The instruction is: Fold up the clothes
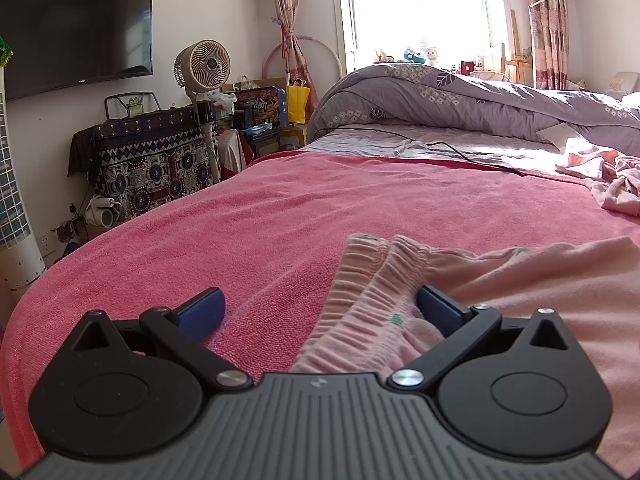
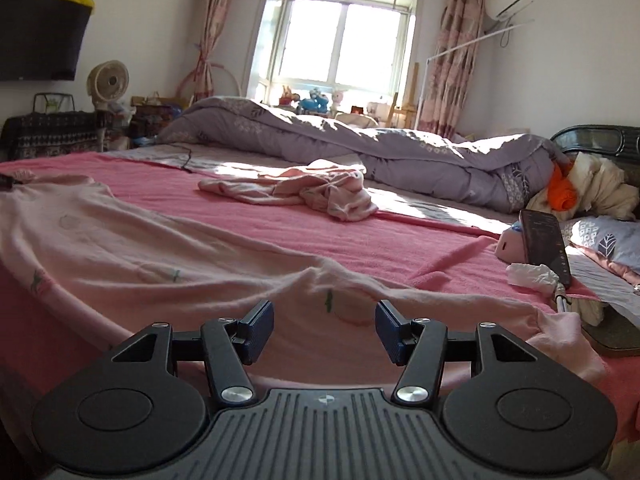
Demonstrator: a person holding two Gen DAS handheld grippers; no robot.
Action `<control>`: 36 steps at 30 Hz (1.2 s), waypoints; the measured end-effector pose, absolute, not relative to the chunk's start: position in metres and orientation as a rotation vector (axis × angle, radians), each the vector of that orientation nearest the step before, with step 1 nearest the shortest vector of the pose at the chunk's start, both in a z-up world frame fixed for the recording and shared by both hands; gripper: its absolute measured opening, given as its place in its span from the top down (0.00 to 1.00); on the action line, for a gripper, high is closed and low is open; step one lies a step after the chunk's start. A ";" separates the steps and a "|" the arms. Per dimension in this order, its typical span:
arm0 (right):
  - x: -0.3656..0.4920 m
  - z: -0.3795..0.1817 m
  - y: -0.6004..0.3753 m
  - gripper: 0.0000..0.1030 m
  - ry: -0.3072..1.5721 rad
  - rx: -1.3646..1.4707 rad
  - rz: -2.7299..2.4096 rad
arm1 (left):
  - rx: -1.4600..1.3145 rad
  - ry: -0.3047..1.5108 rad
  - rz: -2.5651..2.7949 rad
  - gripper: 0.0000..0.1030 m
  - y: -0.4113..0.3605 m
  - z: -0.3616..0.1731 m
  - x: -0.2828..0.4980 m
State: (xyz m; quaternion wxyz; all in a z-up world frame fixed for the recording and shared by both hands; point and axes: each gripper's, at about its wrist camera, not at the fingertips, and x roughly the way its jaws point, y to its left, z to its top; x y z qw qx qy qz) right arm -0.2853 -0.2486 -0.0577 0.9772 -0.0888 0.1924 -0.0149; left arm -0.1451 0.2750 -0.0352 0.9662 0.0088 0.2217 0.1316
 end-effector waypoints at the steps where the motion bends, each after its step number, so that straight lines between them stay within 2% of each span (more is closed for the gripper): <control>1: -0.284 -0.062 -0.253 0.46 0.407 -0.192 -0.072 | 0.015 0.448 0.264 0.00 0.275 -0.035 -0.145; 4: -0.290 -0.064 -0.300 0.45 0.408 -0.077 -0.214 | 0.011 0.446 0.263 0.00 0.277 -0.036 -0.146; 5: -0.292 -0.065 -0.317 0.52 0.405 -0.038 -0.268 | 0.014 0.445 0.264 0.00 0.276 -0.036 -0.146; 6: -0.294 -0.065 -0.333 0.64 0.396 -0.001 -0.278 | 0.018 0.443 0.266 0.00 0.276 -0.036 -0.147; 7: -0.296 -0.067 -0.349 0.85 0.387 0.047 -0.267 | 0.021 0.442 0.267 0.00 0.276 -0.036 -0.147; 8: -0.298 -0.069 -0.359 1.00 0.383 0.083 -0.267 | 0.022 0.441 0.269 0.00 0.275 -0.036 -0.147; 9: -0.298 -0.070 -0.364 1.00 0.383 0.107 -0.264 | 0.023 0.440 0.270 0.00 0.275 -0.037 -0.147; 10: -0.299 -0.069 -0.365 0.99 0.385 0.120 -0.262 | 0.024 0.440 0.270 0.00 0.275 -0.037 -0.147; 12: -0.302 -0.065 -0.355 0.91 0.383 0.099 -0.268 | 0.025 0.440 0.271 0.00 0.274 -0.037 -0.148; 14: -0.307 -0.059 -0.342 0.62 0.361 0.087 -0.251 | 0.023 0.440 0.270 0.00 0.275 -0.037 -0.148; 15: -0.308 -0.056 -0.335 0.57 0.347 0.073 -0.233 | 0.023 0.441 0.270 0.00 0.275 -0.037 -0.148; 24: -0.288 -0.035 -0.228 0.51 0.261 0.000 0.175 | 0.030 0.432 0.274 0.00 0.275 -0.037 -0.149; 28: -0.282 -0.055 -0.184 0.41 0.323 -0.075 0.318 | 0.025 0.431 0.269 0.00 0.276 -0.037 -0.150; 31: -0.290 -0.069 -0.176 0.39 0.310 -0.136 0.314 | 0.024 0.427 0.268 0.00 0.277 -0.037 -0.150; 36: -0.307 -0.056 -0.191 0.37 0.245 -0.084 0.302 | 0.092 0.374 0.314 0.00 0.264 -0.034 -0.157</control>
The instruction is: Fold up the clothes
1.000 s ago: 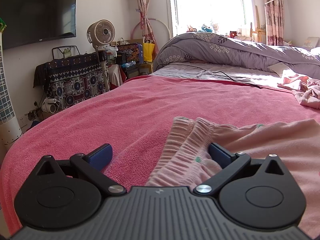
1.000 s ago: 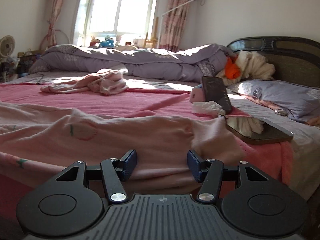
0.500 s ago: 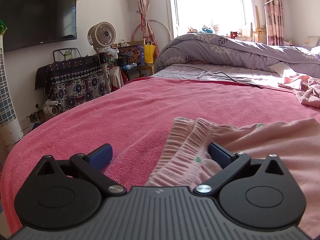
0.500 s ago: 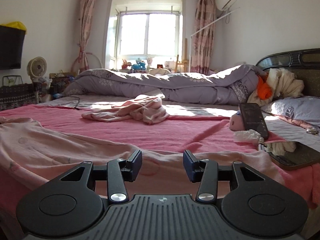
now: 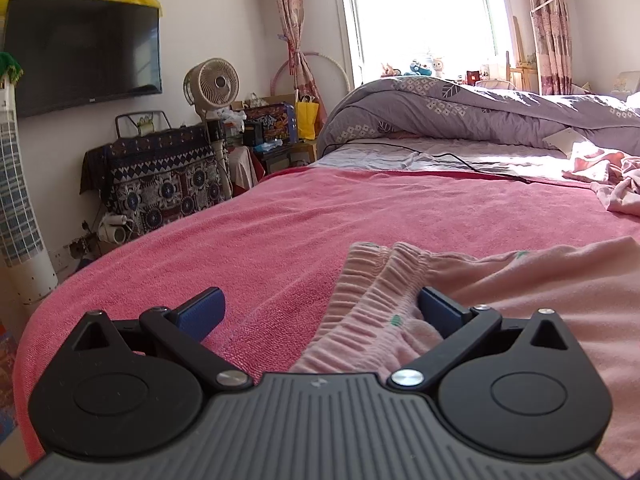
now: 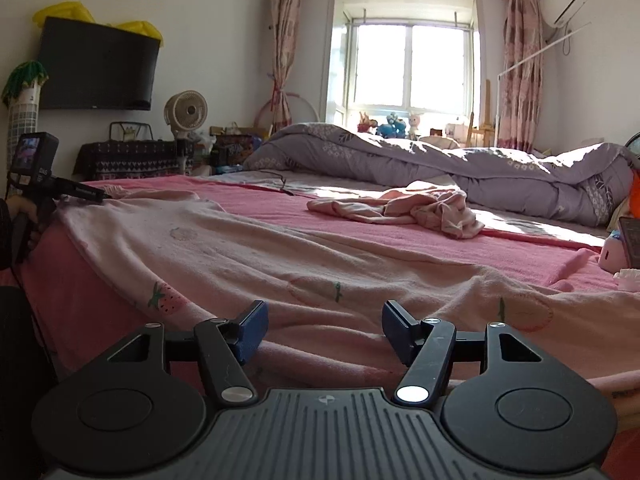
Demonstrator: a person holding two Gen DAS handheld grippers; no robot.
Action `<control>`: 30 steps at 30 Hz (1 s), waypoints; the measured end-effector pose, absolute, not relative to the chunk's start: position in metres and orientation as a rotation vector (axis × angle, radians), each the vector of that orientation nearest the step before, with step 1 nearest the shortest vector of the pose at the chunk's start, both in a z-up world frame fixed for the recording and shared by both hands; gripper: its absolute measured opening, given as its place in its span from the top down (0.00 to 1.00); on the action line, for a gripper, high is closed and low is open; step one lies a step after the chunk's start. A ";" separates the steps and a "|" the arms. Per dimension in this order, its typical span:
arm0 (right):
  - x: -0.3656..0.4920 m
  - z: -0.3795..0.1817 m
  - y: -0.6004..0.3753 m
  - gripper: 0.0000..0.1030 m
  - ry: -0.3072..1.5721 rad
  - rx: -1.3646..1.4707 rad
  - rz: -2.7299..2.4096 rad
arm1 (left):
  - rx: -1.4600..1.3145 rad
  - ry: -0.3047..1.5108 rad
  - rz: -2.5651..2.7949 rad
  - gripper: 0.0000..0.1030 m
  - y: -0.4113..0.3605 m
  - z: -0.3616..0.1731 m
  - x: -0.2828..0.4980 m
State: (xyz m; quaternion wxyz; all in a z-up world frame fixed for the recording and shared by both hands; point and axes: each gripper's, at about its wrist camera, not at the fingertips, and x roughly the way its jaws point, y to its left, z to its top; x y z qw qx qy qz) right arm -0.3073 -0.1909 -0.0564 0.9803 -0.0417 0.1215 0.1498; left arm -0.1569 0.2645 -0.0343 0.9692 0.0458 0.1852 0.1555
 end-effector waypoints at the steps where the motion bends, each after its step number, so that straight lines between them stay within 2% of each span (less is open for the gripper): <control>1: -0.313 -0.055 -0.194 0.33 0.211 -0.079 0.317 | 0.125 0.353 0.324 0.00 0.260 -0.033 -0.160; 2: -0.314 -0.056 -0.196 0.25 0.208 -0.079 0.324 | 0.153 0.332 0.333 0.00 0.256 -0.032 -0.163; 3: -0.312 -0.058 -0.197 0.23 0.222 -0.083 0.321 | 0.150 0.319 0.340 0.00 0.254 -0.030 -0.166; 5: -0.301 -0.069 -0.196 0.23 0.322 -0.108 0.276 | 0.114 0.290 0.345 0.00 0.253 -0.023 -0.173; 10: -0.307 -0.065 -0.203 0.23 0.270 -0.032 0.305 | -0.010 0.181 0.308 0.00 0.255 0.004 -0.198; 14: -0.309 -0.059 -0.210 0.23 0.225 0.051 0.320 | 0.015 0.149 0.180 0.00 0.234 0.020 -0.214; 17: -0.303 -0.062 -0.208 0.20 0.257 0.061 0.318 | 0.079 0.155 0.040 0.00 0.199 0.020 -0.222; 21: -0.296 -0.073 -0.192 0.17 0.295 -0.057 0.275 | 0.200 0.178 -0.144 0.00 0.133 0.005 -0.229; 26: -0.302 -0.062 -0.202 0.17 0.264 0.015 0.295 | 0.390 0.212 -0.332 0.00 0.071 -0.018 -0.233; 30: -0.303 -0.052 -0.209 0.17 0.231 0.024 0.293 | 0.571 0.205 -0.293 0.00 0.069 -0.017 -0.220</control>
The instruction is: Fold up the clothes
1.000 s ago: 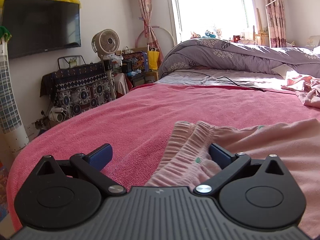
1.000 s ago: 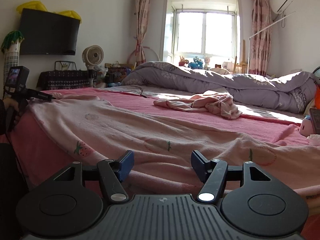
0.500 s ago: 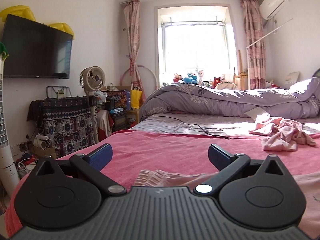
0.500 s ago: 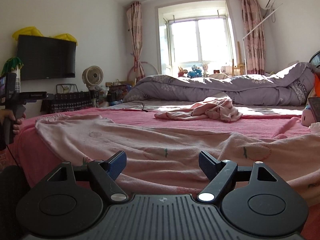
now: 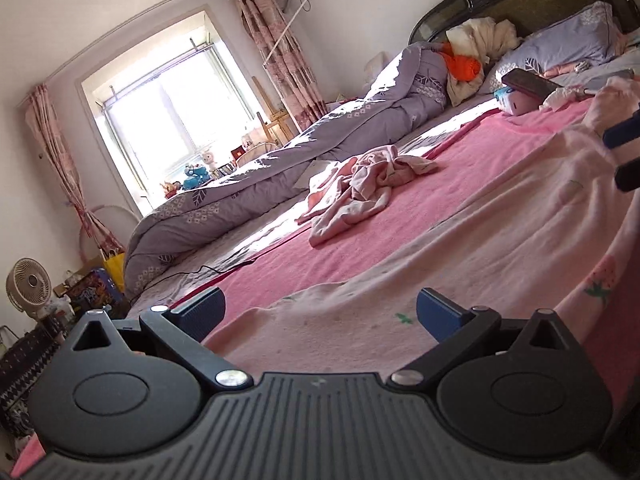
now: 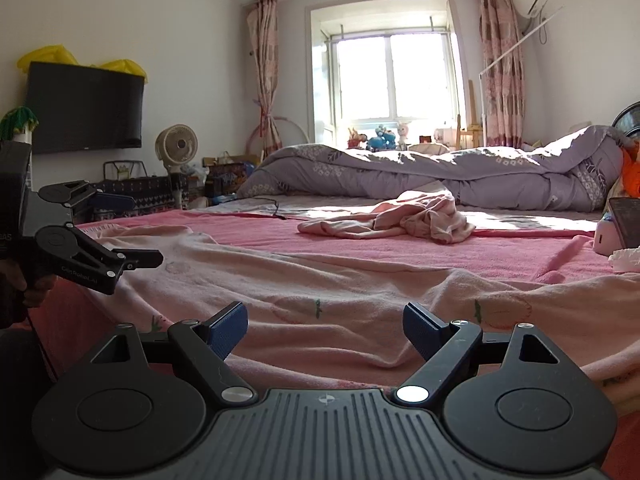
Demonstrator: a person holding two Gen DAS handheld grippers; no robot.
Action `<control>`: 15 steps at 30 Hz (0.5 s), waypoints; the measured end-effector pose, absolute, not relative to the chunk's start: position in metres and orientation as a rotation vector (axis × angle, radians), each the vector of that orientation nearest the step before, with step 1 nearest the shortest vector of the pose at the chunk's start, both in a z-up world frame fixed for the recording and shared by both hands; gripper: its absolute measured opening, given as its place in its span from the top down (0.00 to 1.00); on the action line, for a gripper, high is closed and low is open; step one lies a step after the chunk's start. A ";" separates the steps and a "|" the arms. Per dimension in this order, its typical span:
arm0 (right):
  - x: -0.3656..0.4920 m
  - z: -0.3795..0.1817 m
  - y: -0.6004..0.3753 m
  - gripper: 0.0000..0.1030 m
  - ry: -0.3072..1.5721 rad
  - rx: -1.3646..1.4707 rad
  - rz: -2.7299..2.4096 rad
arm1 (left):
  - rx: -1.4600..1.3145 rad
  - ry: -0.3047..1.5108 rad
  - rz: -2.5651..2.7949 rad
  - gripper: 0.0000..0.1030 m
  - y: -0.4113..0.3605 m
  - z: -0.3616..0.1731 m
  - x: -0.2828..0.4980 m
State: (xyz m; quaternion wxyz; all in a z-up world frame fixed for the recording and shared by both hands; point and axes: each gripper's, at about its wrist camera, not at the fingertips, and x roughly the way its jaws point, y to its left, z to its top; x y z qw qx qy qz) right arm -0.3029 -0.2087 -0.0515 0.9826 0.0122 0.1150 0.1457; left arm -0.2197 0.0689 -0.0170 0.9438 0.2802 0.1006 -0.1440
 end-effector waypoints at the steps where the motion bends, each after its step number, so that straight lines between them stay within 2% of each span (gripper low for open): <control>1: -0.301 -0.049 -0.208 0.16 0.220 0.021 0.298 | 0.555 0.230 -0.278 0.00 0.078 -0.013 -0.211; 7: -0.269 -0.038 -0.171 0.15 0.159 0.024 0.346 | 0.324 0.457 -0.076 0.00 0.165 -0.023 -0.154; 12: -0.234 -0.025 -0.110 0.14 0.111 -0.004 0.380 | 0.001 0.457 -0.085 0.00 0.239 -0.032 -0.155; 15: -0.214 -0.019 -0.068 0.13 0.117 -0.041 0.456 | 0.069 0.449 -0.093 0.00 0.239 -0.032 -0.161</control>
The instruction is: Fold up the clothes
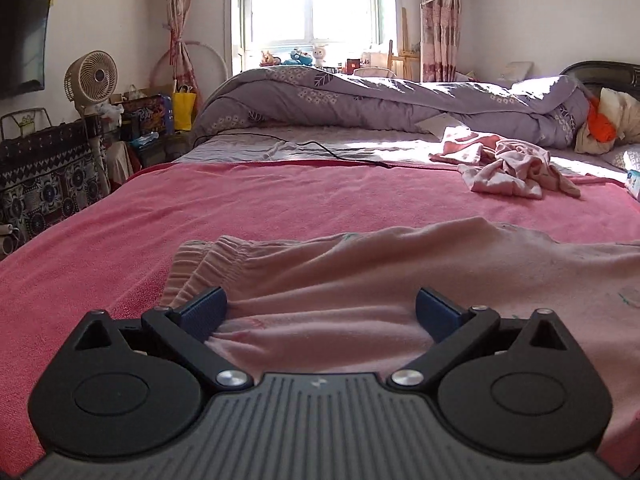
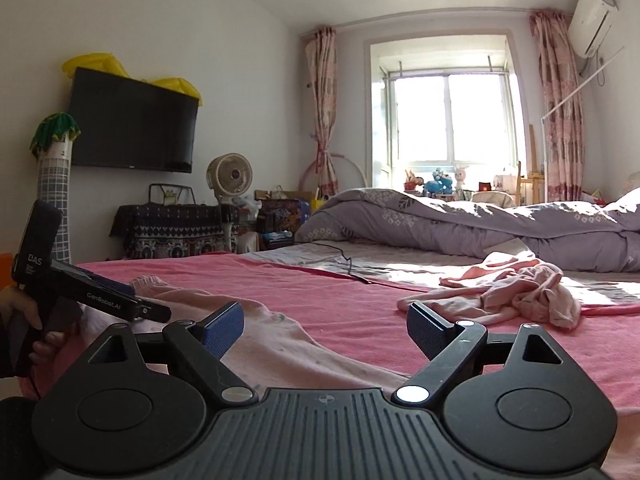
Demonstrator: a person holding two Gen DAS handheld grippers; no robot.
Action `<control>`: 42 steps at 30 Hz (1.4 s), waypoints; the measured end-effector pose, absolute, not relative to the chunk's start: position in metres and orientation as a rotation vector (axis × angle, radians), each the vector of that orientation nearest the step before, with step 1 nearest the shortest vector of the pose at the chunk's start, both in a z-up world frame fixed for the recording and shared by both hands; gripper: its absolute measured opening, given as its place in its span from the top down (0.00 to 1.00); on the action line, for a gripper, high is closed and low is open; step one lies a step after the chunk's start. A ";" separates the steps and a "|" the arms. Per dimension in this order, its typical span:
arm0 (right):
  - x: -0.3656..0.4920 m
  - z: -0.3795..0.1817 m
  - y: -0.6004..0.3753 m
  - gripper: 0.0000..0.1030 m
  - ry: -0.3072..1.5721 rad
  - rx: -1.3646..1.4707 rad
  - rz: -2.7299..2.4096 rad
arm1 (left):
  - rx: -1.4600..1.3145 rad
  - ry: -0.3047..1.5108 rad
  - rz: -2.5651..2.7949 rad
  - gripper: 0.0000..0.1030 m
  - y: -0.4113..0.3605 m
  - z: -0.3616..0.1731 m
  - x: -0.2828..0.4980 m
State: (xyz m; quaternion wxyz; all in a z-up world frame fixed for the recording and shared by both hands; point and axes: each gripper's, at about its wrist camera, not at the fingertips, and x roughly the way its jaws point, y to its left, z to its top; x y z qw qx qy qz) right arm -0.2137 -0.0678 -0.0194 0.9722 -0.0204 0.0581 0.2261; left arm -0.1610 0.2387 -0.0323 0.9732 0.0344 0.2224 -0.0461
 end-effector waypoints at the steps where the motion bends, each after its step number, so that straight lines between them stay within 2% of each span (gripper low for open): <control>1: -0.207 -0.021 -0.053 0.13 0.132 -0.072 0.474 | 0.095 0.445 -0.087 0.00 0.236 -0.034 -0.161; 7: -0.178 -0.045 -0.006 0.13 0.351 -0.214 0.490 | 0.116 0.434 -0.090 0.00 0.231 -0.038 -0.159; 11: -0.176 -0.041 -0.015 0.12 0.409 -0.139 0.527 | 0.116 0.424 -0.088 0.00 0.229 -0.039 -0.159; 15: -0.202 -0.043 -0.032 0.09 0.340 -0.192 0.477 | 0.114 0.419 -0.087 0.00 0.229 -0.039 -0.160; 20: -0.237 -0.054 -0.106 0.05 0.259 -0.161 0.292 | 0.114 0.413 -0.084 0.00 0.228 -0.039 -0.161; 24: -0.264 -0.055 -0.195 0.06 0.260 0.027 0.037 | 0.100 0.406 -0.049 0.00 0.222 -0.033 -0.168; 28: -0.312 -0.046 -0.267 0.06 0.137 0.223 -0.160 | 0.111 0.354 -0.090 0.00 0.196 -0.016 -0.189; 35: -0.349 -0.063 -0.354 0.06 0.069 0.519 -0.356 | 0.173 0.293 -0.331 0.00 0.107 0.011 -0.209; 42: -0.351 -0.094 -0.399 0.06 0.079 0.728 -0.376 | 0.283 0.324 -0.582 0.00 0.004 -0.008 -0.218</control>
